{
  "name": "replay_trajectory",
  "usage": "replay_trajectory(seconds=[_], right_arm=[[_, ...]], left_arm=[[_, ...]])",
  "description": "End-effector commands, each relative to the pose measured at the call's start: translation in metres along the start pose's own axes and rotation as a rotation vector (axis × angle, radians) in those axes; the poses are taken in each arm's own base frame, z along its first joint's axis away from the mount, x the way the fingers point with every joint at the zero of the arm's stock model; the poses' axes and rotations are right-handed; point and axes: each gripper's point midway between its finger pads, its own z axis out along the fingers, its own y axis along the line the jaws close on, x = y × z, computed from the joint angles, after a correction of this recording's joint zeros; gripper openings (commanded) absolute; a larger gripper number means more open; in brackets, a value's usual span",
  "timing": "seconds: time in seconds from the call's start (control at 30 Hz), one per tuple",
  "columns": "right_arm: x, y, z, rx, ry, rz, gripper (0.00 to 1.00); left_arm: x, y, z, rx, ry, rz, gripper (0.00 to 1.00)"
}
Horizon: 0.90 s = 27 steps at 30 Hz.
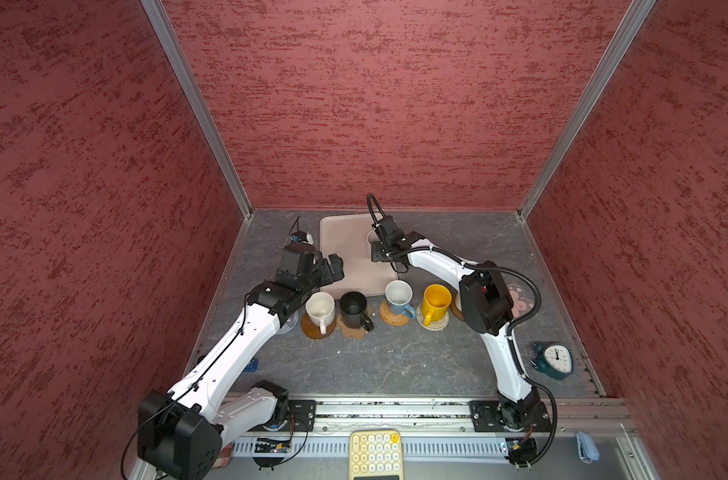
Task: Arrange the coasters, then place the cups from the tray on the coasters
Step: 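Lower the right gripper over the speckled mug's handle on the tray, then close the right gripper on the speckled mug's handle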
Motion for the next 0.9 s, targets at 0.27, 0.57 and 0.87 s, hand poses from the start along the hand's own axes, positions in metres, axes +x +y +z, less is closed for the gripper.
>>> replay_trajectory(seconds=[0.27, 0.57, 0.87], right_arm=[[0.006, -0.021, -0.008, 0.110, 0.021, -0.117, 0.46], [0.005, -0.003, -0.004, 0.031, 0.055, -0.143, 0.46], [0.011, -0.006, 0.015, 0.056, 0.087, -0.146, 0.44]], left_arm=[[-0.001, 0.000, 0.001, 0.027, -0.010, -0.009, 0.99], [0.000, 0.000, 0.004, 0.036, 0.000, -0.020, 0.99], [0.001, 0.001, 0.005, 0.032, 0.002, -0.019, 0.99]])
